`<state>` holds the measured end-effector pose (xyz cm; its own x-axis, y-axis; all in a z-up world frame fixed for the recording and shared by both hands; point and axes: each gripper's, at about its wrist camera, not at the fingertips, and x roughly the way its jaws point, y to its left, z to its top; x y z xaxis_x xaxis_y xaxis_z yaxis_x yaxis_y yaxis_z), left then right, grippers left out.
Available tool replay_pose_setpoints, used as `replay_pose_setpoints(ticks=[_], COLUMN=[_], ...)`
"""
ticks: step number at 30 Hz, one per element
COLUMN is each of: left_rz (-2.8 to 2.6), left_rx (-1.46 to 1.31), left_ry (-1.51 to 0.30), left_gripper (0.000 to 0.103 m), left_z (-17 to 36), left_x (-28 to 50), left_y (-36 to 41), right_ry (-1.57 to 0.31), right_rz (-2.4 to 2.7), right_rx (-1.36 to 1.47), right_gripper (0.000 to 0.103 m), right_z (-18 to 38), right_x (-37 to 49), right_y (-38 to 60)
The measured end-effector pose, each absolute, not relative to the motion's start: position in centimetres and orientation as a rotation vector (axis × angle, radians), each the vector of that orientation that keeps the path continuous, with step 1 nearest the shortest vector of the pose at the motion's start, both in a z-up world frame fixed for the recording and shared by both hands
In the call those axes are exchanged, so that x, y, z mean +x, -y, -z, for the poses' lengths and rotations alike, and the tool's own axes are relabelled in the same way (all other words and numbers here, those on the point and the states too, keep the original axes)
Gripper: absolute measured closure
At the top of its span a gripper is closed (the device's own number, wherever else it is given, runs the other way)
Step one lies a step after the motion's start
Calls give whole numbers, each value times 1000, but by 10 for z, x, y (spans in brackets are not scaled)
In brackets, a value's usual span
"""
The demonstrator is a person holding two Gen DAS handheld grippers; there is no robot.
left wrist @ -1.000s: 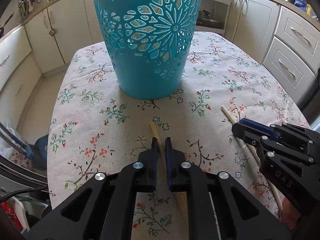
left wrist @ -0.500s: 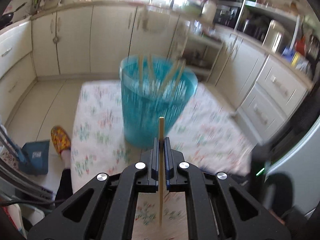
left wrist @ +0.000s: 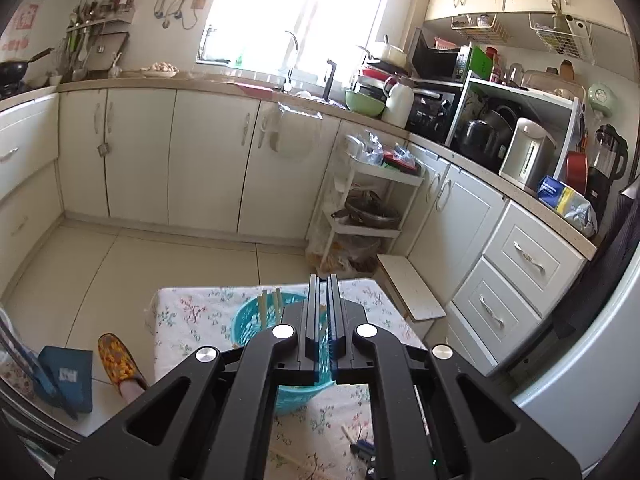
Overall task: Organize utensils
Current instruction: 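Return the open left gripper to the last loose stick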
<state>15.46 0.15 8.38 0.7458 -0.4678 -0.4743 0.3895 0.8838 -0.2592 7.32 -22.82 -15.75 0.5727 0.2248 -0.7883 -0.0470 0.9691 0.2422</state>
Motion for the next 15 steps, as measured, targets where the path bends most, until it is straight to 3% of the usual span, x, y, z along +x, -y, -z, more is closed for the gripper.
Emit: replay_pose_setpoints(ticks=[5,7,9,11,13,15], left_rz=[427,357,304,240,151,100], left_rx=[-162,-174,-157,-111,-86,-77], left_ry=[-830,-1005,-1092,-1118,-1118,-1120], left_gripper=[95,85,82,73,47,39], left_z=[0,61,100,123,137,142], left_x=[157,168,178,186,193,199], left_y=[-15,-15,-9,2,12,16], right_ry=[-954,-952,-952,-950,-951,-951], right_rz=[-161,-160,-161,-164,-164,-165], right_rx=[207,209,210,211,218,227], right_gripper=[93,93,93,93,93,93], right_z=[158,158,158,159,159,159], right_x=[75,75,74,74,74,75], right_y=[229,229,229,230,231,232])
